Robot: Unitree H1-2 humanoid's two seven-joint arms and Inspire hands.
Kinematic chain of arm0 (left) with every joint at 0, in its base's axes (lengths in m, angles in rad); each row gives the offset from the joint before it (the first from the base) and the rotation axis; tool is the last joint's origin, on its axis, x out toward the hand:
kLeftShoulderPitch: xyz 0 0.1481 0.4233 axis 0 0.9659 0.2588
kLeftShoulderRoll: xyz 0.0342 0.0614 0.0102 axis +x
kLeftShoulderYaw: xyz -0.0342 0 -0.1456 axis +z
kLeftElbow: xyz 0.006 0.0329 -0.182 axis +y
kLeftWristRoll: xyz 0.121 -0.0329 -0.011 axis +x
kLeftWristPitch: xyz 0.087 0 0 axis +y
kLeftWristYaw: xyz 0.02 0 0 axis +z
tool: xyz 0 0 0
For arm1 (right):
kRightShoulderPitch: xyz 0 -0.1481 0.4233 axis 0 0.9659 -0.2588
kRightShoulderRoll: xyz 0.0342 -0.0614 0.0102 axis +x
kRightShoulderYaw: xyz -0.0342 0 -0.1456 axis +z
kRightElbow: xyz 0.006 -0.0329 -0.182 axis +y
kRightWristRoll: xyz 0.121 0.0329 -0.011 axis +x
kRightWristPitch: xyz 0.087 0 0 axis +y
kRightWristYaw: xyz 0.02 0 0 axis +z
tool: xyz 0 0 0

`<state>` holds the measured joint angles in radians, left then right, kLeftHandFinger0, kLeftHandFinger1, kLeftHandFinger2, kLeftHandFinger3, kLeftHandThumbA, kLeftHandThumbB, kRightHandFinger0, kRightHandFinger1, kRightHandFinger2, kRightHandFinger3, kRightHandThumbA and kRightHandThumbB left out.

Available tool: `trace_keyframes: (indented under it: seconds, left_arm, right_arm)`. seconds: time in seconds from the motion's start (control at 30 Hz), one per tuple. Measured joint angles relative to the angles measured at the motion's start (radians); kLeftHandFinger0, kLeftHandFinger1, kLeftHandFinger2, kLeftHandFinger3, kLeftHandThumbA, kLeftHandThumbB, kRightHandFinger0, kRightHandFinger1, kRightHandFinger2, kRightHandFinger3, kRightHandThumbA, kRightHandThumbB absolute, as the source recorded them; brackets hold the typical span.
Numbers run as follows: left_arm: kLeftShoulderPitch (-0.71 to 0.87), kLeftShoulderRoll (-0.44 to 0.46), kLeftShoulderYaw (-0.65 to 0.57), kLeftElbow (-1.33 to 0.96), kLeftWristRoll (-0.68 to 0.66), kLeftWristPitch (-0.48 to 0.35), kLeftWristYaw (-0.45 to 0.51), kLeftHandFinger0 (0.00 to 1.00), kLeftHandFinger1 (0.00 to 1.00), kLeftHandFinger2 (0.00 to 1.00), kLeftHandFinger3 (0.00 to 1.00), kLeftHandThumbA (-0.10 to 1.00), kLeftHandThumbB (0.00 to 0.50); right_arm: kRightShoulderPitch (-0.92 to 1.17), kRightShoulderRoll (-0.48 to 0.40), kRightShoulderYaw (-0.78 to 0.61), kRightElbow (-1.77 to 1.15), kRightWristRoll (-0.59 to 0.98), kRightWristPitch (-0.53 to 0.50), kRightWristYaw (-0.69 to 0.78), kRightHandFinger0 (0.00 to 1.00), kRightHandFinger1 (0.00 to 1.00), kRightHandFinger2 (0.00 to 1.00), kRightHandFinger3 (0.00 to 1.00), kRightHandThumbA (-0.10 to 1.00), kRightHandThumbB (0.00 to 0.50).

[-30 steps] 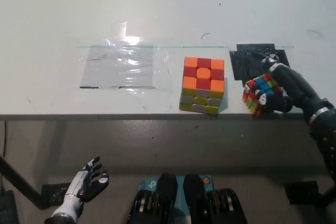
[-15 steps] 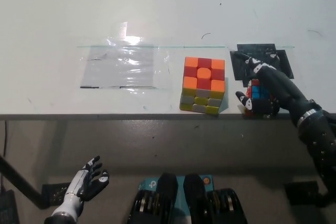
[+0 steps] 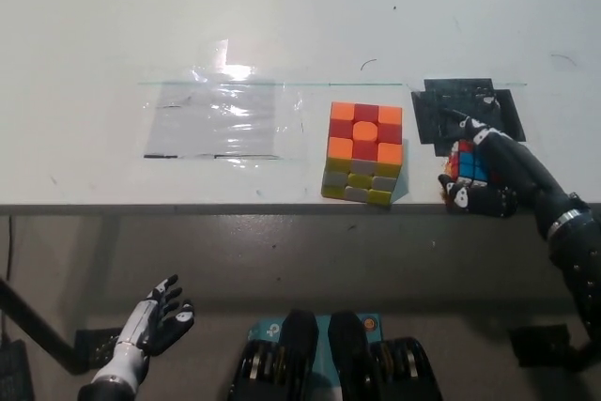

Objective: The robot uses its right hand to pick up the small cube kept on the middle on the desk and place it on the bigger cube kept next to it

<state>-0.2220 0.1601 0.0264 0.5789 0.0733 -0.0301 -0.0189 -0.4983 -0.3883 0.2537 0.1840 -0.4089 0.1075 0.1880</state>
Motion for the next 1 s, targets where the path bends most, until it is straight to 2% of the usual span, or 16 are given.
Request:
trace_keyframes:
  seconds: [0.2, 0.43, 0.5, 0.53, 0.57, 0.6, 0.63, 0.7, 0.73, 0.77, 0.8, 0.83, 0.87, 0.9, 0.97, 1.0]
  left_arm:
    - [-0.009, 0.0, 0.004, 0.001, 0.001, 0.0, 0.0, 1.0, 1.0, 1.0, 1.0, 0.35, 0.296]
    - [-0.036, 0.004, 0.004, 0.006, 0.002, 0.0, 0.0, 1.0, 1.0, 1.0, 1.0, 0.34, 0.284]
    - [-0.038, 0.005, 0.003, 0.006, 0.002, 0.0, 0.0, 1.0, 1.0, 1.0, 1.0, 0.35, 0.275]
    - [-0.038, 0.007, 0.002, 0.006, 0.003, 0.0, 0.0, 1.0, 1.0, 1.0, 1.0, 0.35, 0.266]
    - [-0.038, 0.009, 0.001, 0.007, 0.003, 0.0, 0.0, 1.0, 1.0, 1.0, 1.0, 0.33, 0.267]
    - [-0.038, 0.01, 0.001, 0.007, 0.003, 0.0, 0.0, 1.0, 1.0, 1.0, 1.0, 0.32, 0.273]
    - [-0.039, 0.011, 0.001, 0.007, 0.003, 0.0, 0.0, 1.0, 1.0, 1.0, 1.0, 0.31, 0.271]
    - [-0.04, 0.011, 0.002, 0.007, 0.001, 0.0, 0.0, 1.0, 1.0, 1.0, 1.0, 0.33, 0.268]
    - [-0.041, 0.012, 0.002, 0.007, 0.001, 0.0, 0.0, 1.0, 1.0, 1.0, 1.0, 0.34, 0.27]
    - [-0.041, 0.012, 0.002, 0.007, 0.001, 0.0, -0.001, 1.0, 1.0, 1.0, 1.0, 0.34, 0.27]
    - [-0.041, 0.012, 0.002, 0.007, 0.002, 0.0, -0.001, 1.0, 1.0, 1.0, 1.0, 0.35, 0.265]
    - [-0.042, 0.012, 0.001, 0.007, 0.002, 0.0, -0.001, 1.0, 1.0, 1.0, 1.0, 0.33, 0.259]
    - [-0.042, 0.012, 0.001, 0.007, 0.002, 0.0, -0.001, 1.0, 1.0, 1.0, 1.0, 0.33, 0.258]
    - [-0.042, 0.012, 0.001, 0.007, 0.002, 0.0, -0.001, 1.0, 1.0, 1.0, 1.0, 0.34, 0.26]
    - [-0.042, 0.012, 0.001, 0.007, 0.002, 0.001, -0.001, 1.0, 1.0, 1.0, 1.0, 0.33, 0.259]
    - [-0.042, 0.012, 0.001, 0.007, 0.002, 0.001, -0.001, 1.0, 1.0, 1.0, 1.0, 0.31, 0.251]
  right_arm:
    - [0.02, 0.017, -0.013, 0.007, -0.002, -0.016, -0.029, 1.0, 1.0, 1.0, 1.0, 0.48, 0.384]
    - [-0.003, 0.027, 0.029, 0.082, -0.065, -0.083, -0.093, 1.0, 1.0, 1.0, 1.0, 0.49, 0.337]
    - [-0.016, 0.027, 0.043, 0.102, -0.083, -0.096, -0.104, 1.0, 1.0, 1.0, 1.0, 0.47, 0.312]
    - [-0.025, 0.026, 0.053, 0.117, -0.097, -0.103, -0.114, 1.0, 1.0, 1.0, 1.0, 0.4, 0.265]
    - [-0.031, 0.026, 0.063, 0.132, -0.112, -0.11, -0.125, 0.91, 1.0, 1.0, 1.0, 0.37, 0.19]
    - [-0.041, 0.027, 0.073, 0.152, -0.129, -0.121, -0.145, 0.71, 1.0, 1.0, 1.0, 0.38, 0.155]
    - [-0.049, 0.027, 0.083, 0.172, -0.145, -0.126, -0.163, 0.59, 0.96, 1.0, 1.0, 0.4, 0.151]
    - [-0.065, 0.028, 0.105, 0.211, -0.193, -0.134, -0.212, 0.2, 0.49, 1.0, 1.0, 0.43, 0.018]
    - [-0.072, 0.028, 0.117, 0.227, -0.215, -0.136, -0.241, 0.03, 0.22, 0.81, 1.0, 0.37, 0.004]
    - [-0.08, 0.029, 0.128, 0.242, -0.235, -0.138, -0.261, 0.0, 0.11, 0.7, 1.0, 0.33, 0.0]
    - [-0.088, 0.031, 0.137, 0.262, -0.251, -0.141, -0.288, 0.0, 0.0, 0.49, 1.0, 0.25, 0.0]
    - [-0.095, 0.034, 0.145, 0.284, -0.266, -0.145, -0.312, 0.0, 0.0, 0.33, 1.0, 0.08, 0.0]
    - [-0.106, 0.036, 0.151, 0.306, -0.278, -0.151, -0.337, 0.0, 0.0, 0.32, 1.0, 0.04, 0.0]
    - [-0.118, 0.039, 0.158, 0.336, -0.287, -0.161, -0.367, 0.0, 0.0, 0.28, 1.0, -0.1, 0.0]
    - [-0.15, 0.043, 0.176, 0.399, -0.305, -0.179, -0.417, 0.0, 0.0, 0.27, 1.0, -0.1, 0.0]
    - [-0.165, 0.045, 0.185, 0.435, -0.315, -0.188, -0.445, 0.0, 0.0, 0.18, 1.0, -0.1, 0.0]
